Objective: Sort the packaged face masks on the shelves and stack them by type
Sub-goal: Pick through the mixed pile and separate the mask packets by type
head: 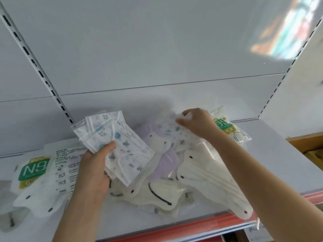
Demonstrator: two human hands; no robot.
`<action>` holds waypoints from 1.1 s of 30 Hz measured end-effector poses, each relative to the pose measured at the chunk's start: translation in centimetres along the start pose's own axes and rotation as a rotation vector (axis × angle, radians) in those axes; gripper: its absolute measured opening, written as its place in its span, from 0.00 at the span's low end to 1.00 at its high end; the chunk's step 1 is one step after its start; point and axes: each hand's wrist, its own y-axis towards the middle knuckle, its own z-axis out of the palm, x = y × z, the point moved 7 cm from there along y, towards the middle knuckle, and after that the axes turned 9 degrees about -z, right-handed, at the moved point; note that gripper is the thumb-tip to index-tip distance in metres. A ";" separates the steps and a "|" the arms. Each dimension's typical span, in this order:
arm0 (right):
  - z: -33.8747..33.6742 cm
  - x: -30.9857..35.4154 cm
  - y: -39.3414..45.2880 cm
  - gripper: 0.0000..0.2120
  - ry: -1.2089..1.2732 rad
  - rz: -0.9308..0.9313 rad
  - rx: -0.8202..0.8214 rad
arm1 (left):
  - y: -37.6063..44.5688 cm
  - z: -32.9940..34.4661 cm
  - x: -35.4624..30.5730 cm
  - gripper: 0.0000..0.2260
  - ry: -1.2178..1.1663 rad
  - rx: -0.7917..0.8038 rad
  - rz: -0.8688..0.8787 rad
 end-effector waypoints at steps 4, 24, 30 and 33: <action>-4.3 0.5 -0.1 0.13 0.079 -0.064 -0.107 | -0.3 -0.4 -1.0 0.11 -0.005 -0.005 0.023; -13.4 -0.5 -2.1 0.13 0.548 0.045 -0.663 | -0.8 6.6 -2.0 0.07 0.087 0.148 0.079; -12.7 3.4 -1.4 0.09 0.665 -0.018 -0.520 | -1.7 8.9 -2.3 0.11 0.165 0.263 0.075; -9.4 5.5 -0.8 0.09 0.629 -0.010 -0.439 | -3.3 10.7 -1.1 0.14 0.182 0.408 -0.065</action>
